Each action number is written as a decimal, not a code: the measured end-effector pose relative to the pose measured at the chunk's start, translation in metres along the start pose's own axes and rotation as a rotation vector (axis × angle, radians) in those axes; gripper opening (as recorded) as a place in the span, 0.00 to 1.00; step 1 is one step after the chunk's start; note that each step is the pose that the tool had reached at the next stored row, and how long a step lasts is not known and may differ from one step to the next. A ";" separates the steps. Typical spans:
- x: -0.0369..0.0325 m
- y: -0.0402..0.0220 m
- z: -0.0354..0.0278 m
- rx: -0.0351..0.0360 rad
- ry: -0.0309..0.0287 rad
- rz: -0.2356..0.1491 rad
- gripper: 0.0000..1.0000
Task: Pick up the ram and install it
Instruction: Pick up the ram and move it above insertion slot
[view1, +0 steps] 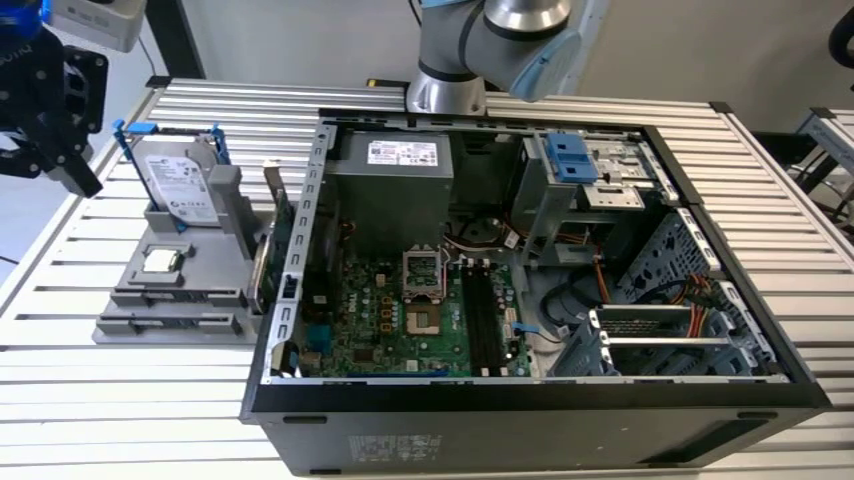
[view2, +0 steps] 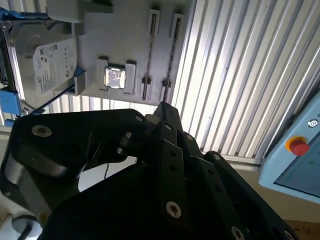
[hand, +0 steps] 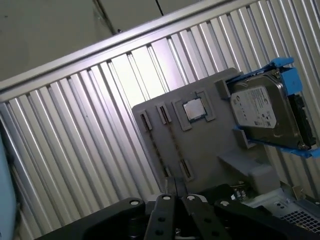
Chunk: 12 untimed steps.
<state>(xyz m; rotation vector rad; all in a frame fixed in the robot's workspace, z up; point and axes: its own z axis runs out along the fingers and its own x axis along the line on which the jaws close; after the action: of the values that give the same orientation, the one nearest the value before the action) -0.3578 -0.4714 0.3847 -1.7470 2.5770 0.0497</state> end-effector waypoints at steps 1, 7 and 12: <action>0.0000 0.0000 0.0001 -0.0006 0.0001 -0.015 0.00; 0.0000 0.0000 0.0003 -0.0042 0.0010 -0.106 0.00; -0.0001 -0.0002 0.0000 -0.0065 0.0016 -0.160 0.00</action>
<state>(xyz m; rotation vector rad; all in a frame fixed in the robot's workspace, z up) -0.3576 -0.4714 0.3847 -1.9493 2.4307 0.0531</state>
